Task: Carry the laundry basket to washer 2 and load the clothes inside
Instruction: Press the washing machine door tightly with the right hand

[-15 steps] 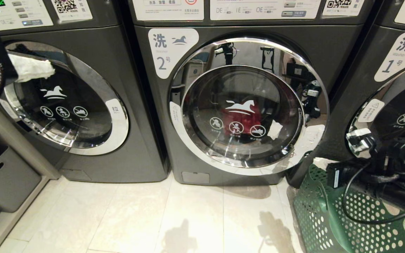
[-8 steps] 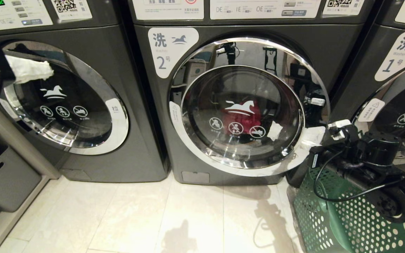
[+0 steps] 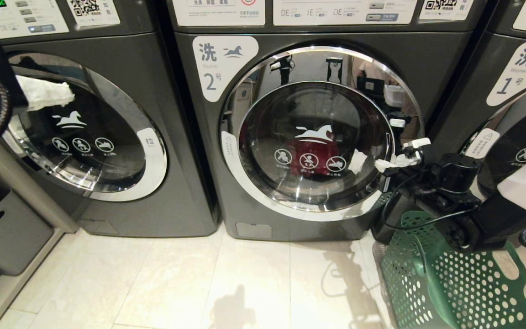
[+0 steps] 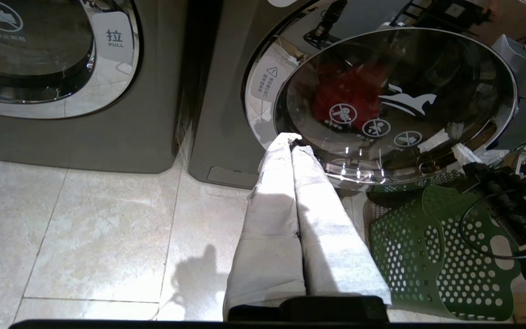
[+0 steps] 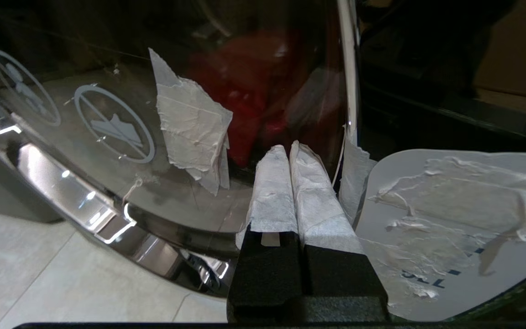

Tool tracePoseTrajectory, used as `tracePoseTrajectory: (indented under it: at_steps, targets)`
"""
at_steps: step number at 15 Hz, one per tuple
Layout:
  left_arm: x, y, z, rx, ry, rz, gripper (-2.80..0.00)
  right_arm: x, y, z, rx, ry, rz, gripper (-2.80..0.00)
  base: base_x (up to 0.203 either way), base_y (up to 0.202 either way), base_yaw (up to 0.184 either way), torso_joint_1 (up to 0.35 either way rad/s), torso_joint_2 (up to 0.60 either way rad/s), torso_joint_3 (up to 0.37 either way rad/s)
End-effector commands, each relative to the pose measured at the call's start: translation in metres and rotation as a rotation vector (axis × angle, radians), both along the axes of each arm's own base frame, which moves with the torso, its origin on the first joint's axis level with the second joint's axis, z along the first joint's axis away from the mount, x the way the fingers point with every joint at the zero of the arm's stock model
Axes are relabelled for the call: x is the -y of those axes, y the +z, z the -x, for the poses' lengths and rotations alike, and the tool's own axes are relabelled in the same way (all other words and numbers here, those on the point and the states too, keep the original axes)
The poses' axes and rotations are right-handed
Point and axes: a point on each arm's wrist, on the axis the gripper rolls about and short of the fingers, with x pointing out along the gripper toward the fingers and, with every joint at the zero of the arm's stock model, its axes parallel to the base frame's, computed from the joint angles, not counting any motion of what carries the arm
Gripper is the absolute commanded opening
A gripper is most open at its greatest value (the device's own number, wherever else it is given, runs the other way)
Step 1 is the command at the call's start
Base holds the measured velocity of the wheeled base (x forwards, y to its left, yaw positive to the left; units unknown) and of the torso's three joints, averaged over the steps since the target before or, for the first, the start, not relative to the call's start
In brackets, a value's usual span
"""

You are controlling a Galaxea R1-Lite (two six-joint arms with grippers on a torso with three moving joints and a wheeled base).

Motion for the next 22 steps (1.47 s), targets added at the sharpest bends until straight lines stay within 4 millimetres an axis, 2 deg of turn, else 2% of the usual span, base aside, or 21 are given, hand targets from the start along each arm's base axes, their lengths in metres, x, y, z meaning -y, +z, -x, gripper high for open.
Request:
tracePoseTrajectory:
  at_steps: [1,6,11,14,18,19,20,22]
  targets:
    - [0.001,-0.001,-0.001,-0.006,0.004,-0.001,-2.8,0.0,-0.004,-0.016,0.029,-0.006,0.0,-2.8,0.0,0.0,0.0,0.0,0.0,0.0]
    - [-0.001,-0.006,0.002,-0.023,0.007,-0.011,-2.8,0.005,-0.003,-0.058,0.132,-0.035,0.022,-2.8,0.0,0.0,0.0,0.0,0.0,0.0]
    - [-0.001,-0.007,0.001,-0.032,0.007,-0.015,-2.8,0.02,-0.002,-0.105,0.226,-0.126,0.037,-2.8,0.0,0.0,0.0,0.0,0.0,0.0]
    - [-0.002,-0.009,0.002,-0.039,0.018,-0.021,-2.8,0.03,-0.011,-0.121,0.201,-0.163,0.046,-2.8,0.0,0.0,0.0,0.0,0.0,0.0]
    - [-0.003,-0.009,0.004,-0.035,0.034,-0.022,-2.8,0.033,-0.009,-0.12,0.19,-0.17,0.048,-2.8,0.0,0.0,0.0,0.0,0.0,0.0]
    - [-0.003,-0.008,0.003,-0.033,0.034,-0.02,-2.8,0.033,-0.002,-0.115,0.185,-0.168,0.048,-2.8,0.0,0.0,0.0,0.0,0.0,0.0]
    - [-0.003,-0.006,0.003,-0.028,0.034,-0.019,-2.8,0.032,0.001,-0.107,0.154,-0.163,0.049,-2.8,0.0,0.0,0.0,0.0,0.0,0.0]
    - [-0.004,-0.003,0.005,-0.017,0.035,-0.015,-2.8,0.028,0.016,-0.074,0.076,-0.15,0.045,-2.8,0.0,0.0,0.0,0.0,0.0,0.0]
